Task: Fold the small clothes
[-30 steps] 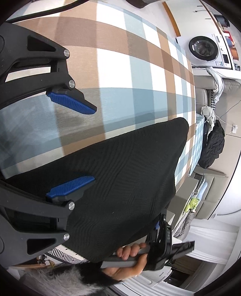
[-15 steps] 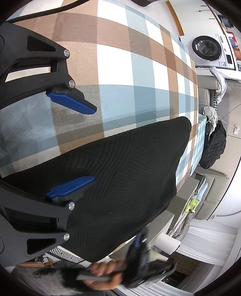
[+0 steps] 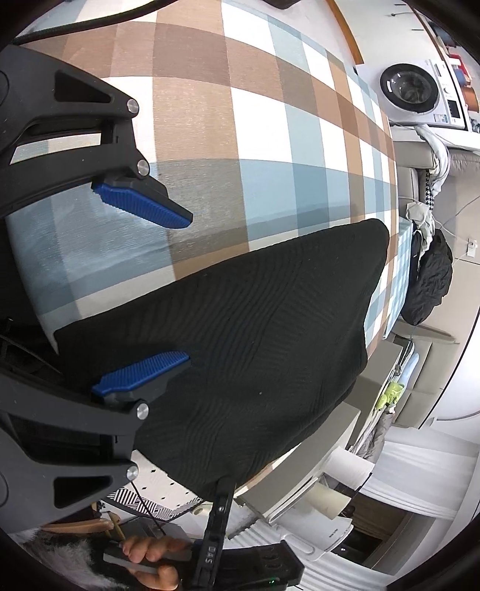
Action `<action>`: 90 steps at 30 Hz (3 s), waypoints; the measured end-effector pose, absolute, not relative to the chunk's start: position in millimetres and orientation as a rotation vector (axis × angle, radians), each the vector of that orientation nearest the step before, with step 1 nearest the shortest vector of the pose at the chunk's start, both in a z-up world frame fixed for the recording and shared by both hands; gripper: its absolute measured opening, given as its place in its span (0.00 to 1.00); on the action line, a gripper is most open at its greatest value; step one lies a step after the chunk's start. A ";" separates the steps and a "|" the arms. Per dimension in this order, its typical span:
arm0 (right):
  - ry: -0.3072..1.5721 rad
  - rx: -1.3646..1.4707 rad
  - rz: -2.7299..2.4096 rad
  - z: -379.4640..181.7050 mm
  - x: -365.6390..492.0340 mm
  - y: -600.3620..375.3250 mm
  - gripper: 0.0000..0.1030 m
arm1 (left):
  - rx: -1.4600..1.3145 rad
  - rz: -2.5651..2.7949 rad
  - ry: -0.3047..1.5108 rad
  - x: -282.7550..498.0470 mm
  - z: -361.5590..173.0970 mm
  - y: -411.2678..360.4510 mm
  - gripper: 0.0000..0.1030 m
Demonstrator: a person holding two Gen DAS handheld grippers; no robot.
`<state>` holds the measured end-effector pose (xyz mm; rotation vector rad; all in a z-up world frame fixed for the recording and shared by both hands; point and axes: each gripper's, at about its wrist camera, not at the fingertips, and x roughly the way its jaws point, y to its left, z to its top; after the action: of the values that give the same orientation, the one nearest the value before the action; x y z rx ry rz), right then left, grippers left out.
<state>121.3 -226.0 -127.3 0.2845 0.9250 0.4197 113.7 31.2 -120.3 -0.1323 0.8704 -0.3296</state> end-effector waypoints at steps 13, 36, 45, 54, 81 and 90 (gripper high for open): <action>0.914 0.198 0.418 -115.3 111.1 -226.5 0.13 | -0.105 -0.389 0.892 83.3 -122.1 32.8 0.65; 0.894 0.231 0.384 -119.0 123.0 -229.1 0.60 | -0.195 -0.409 0.900 107.9 -127.2 23.2 0.28; 0.909 0.203 0.350 -130.1 123.7 -223.1 0.66 | -0.186 -0.410 0.899 107.3 -127.9 22.5 0.28; 0.911 0.148 0.382 -133.0 134.2 -204.8 0.35 | -0.134 -0.404 0.891 112.7 -125.4 21.1 0.21; 0.947 0.093 0.370 -137.3 251.1 -138.1 0.37 | -0.029 -0.160 0.871 225.7 -121.5 61.1 0.21; 0.927 0.088 0.352 -137.6 253.9 -134.7 0.40 | -0.035 -0.151 0.876 234.1 -123.6 63.7 0.21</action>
<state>253.9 -134.7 -137.6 0.0881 0.9272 0.3517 234.1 63.7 -123.6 -0.0354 0.8759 -0.1515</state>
